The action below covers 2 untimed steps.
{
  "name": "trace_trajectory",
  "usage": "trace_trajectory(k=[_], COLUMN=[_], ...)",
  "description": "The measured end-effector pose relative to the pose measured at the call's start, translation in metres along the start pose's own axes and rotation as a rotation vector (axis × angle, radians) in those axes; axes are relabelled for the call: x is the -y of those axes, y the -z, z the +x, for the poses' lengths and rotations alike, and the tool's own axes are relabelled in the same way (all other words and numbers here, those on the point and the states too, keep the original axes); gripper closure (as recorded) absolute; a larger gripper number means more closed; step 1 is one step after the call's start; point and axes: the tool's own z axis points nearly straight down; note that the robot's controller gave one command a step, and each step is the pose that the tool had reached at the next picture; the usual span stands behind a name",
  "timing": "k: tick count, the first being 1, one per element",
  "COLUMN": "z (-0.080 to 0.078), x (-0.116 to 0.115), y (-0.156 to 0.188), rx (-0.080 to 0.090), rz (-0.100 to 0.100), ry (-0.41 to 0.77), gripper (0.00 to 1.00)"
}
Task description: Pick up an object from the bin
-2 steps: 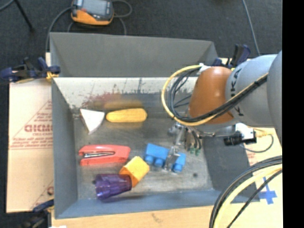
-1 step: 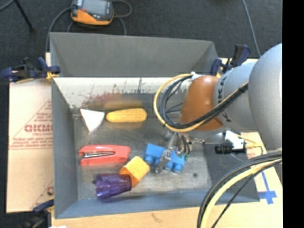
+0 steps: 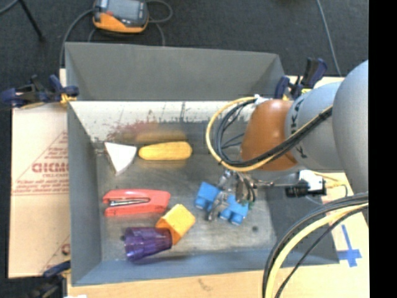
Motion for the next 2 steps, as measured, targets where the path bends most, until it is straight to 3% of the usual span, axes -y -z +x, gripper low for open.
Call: trace_trajectory(k=[2], z=[0.0005], x=[0.0001], y=[0.0021], rx=[-0.003], rz=[0.001], ry=[0.001], gripper=[1.0])
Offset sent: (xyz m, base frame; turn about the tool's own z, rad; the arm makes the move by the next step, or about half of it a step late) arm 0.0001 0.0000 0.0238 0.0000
